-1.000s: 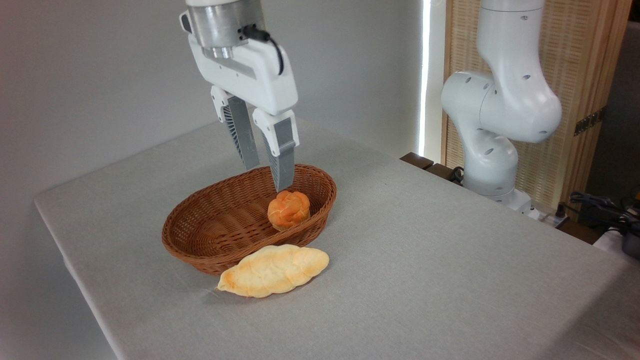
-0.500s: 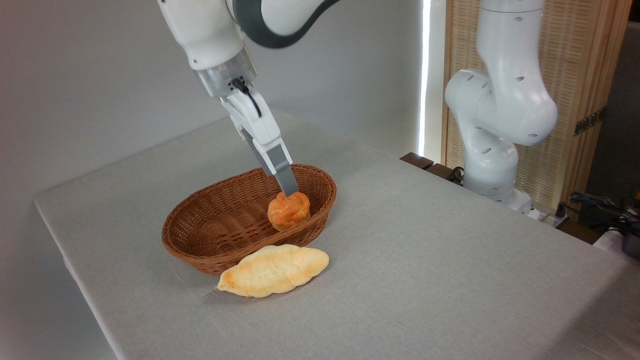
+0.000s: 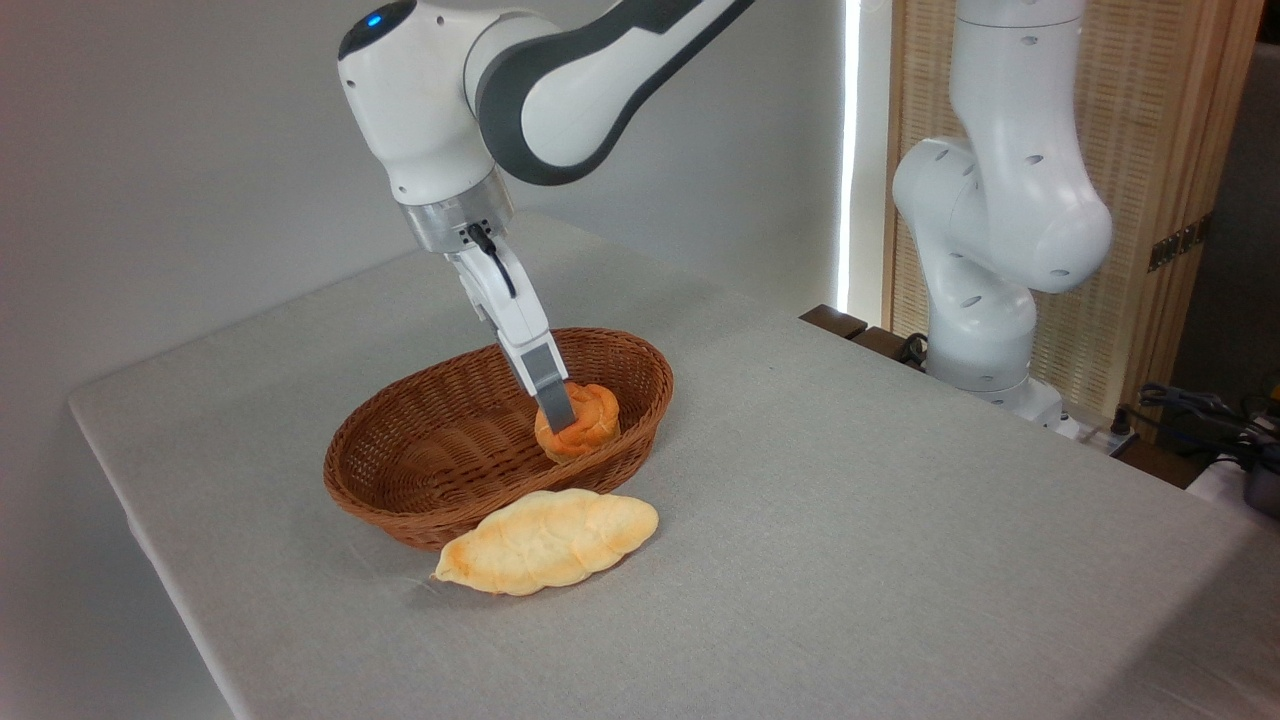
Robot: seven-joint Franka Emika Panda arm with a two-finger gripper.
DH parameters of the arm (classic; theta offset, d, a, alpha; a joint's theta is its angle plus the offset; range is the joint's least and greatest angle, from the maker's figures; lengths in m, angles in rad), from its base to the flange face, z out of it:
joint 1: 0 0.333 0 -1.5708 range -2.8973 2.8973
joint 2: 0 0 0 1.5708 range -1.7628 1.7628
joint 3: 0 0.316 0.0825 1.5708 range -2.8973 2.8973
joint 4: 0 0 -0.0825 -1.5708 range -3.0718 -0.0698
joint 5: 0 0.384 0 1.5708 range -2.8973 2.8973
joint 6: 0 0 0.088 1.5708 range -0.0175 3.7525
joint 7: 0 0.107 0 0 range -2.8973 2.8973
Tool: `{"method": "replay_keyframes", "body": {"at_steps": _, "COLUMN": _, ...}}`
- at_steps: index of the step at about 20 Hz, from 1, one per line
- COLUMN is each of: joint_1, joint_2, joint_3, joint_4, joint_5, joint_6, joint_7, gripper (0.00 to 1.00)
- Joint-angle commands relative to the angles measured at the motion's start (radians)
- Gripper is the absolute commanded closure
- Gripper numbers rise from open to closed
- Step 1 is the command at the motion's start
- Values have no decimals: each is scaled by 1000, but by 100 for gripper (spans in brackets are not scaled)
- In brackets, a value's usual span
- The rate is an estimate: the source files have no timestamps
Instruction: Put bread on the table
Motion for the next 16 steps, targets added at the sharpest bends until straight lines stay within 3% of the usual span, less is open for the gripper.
{"method": "replay_keyframes", "body": {"at_steps": 1, "joint_1": -15, "joint_2": -1, "joint_3": 4, "joint_4": -38, "joint_5": 0, "joint_6": 54, "joint_7": -15, "gripper": 0}}
{"method": "replay_keyframes", "body": {"at_steps": 3, "joint_1": -17, "joint_2": 0, "joint_3": 4, "joint_4": -49, "joint_5": 2, "joint_6": 67, "joint_7": -15, "gripper": 1}}
{"method": "replay_keyframes", "body": {"at_steps": 6, "joint_1": -20, "joint_2": 2, "joint_3": 4, "joint_4": -67, "joint_5": 45, "joint_6": 74, "joint_7": -15, "gripper": 14}}
{"method": "replay_keyframes", "body": {"at_steps": 10, "joint_1": -30, "joint_2": 11, "joint_3": 0, "joint_4": -72, "joint_5": 52, "joint_6": 74, "joint_7": -15, "gripper": 29}}
{"method": "replay_keyframes", "body": {"at_steps": 13, "joint_1": -31, "joint_2": 11, "joint_3": 0, "joint_4": -72, "joint_5": 51, "joint_6": 74, "joint_7": -14, "gripper": 59}}
{"method": "replay_keyframes", "body": {"at_steps": 15, "joint_1": -31, "joint_2": 11, "joint_3": 0, "joint_4": -72, "joint_5": 51, "joint_6": 74, "joint_7": -11, "gripper": 74}}
{"method": "replay_keyframes", "body": {"at_steps": 16, "joint_1": -31, "joint_2": 11, "joint_3": 0, "joint_4": -72, "joint_5": 52, "joint_6": 74, "joint_7": -9, "gripper": 75}}
